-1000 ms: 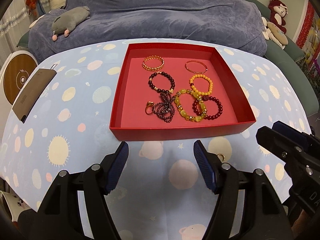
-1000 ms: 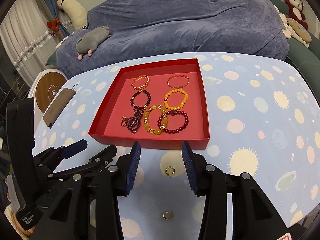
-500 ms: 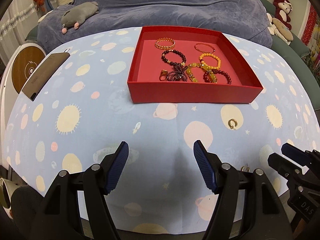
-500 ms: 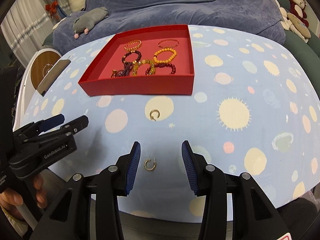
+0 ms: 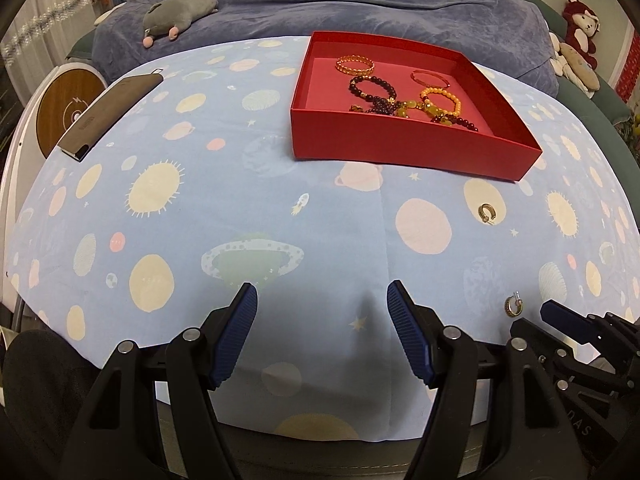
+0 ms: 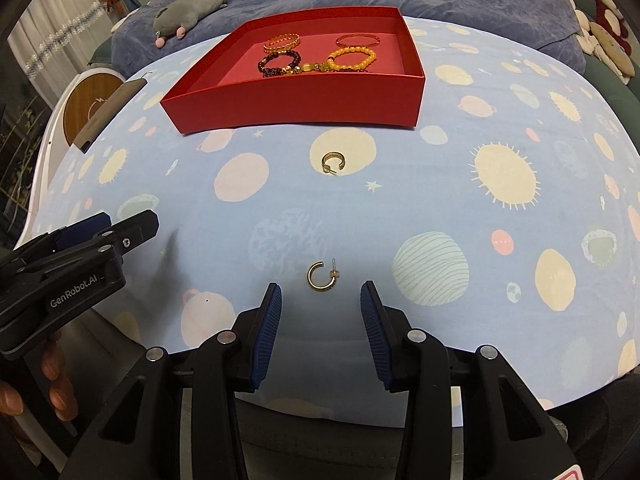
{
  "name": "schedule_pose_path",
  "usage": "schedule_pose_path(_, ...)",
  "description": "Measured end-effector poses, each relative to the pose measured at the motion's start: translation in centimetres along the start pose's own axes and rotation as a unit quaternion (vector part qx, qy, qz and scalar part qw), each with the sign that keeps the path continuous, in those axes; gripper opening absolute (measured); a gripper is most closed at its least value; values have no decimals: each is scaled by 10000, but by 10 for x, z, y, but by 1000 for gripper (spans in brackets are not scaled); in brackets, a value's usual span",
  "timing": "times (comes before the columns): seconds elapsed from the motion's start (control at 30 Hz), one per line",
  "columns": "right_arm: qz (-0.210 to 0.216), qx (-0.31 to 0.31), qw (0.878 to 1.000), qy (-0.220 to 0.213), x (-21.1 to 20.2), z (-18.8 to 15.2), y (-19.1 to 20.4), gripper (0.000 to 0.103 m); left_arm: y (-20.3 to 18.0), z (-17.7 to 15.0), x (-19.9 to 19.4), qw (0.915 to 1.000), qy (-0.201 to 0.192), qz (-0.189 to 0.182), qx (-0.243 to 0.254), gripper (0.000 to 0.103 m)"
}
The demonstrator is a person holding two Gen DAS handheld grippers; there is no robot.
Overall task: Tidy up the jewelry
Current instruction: 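Grasp the gold hoop earring on the cloth with the right gripper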
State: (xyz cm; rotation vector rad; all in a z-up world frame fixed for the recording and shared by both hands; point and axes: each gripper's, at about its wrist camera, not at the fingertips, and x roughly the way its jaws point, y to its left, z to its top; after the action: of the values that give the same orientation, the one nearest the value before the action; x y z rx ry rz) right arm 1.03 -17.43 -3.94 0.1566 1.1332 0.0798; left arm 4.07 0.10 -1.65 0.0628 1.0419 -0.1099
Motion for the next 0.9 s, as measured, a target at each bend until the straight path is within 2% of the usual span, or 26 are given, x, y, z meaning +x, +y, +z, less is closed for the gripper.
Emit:
schedule_pose_path(0.17, -23, -17, 10000, 17, 7, 0, 2, 29, -1, -2, 2, 10000, 27, 34, 47, 64)
schedule_pose_path(0.33, -6, -13, 10000, -12, 11, 3, 3, 26, -2, -3, 3, 10000, 55, 7, 68, 64)
schedule_pose_path(0.47, -57, -85, 9999, -47, 13, 4, 5, 15, -2, 0, 2, 10000, 67, -36, 34, 64)
schedule_pose_path(0.83, -35, 38, 10000, -85, 10, 4, -3, 14, -14, 6, 4, 9998, 73, -154, 142, 64)
schedule_pose_path(0.87, -36, 76, 9999, -103, 8, 4, -6, 11, -16, 6, 4, 9997, 73, -167, 147, 64)
schedule_pose_path(0.9, -41, 104, 9999, -99, 7, 5, -8, 0, -17, 7, 4, 9997, 80, -180, 149, 64)
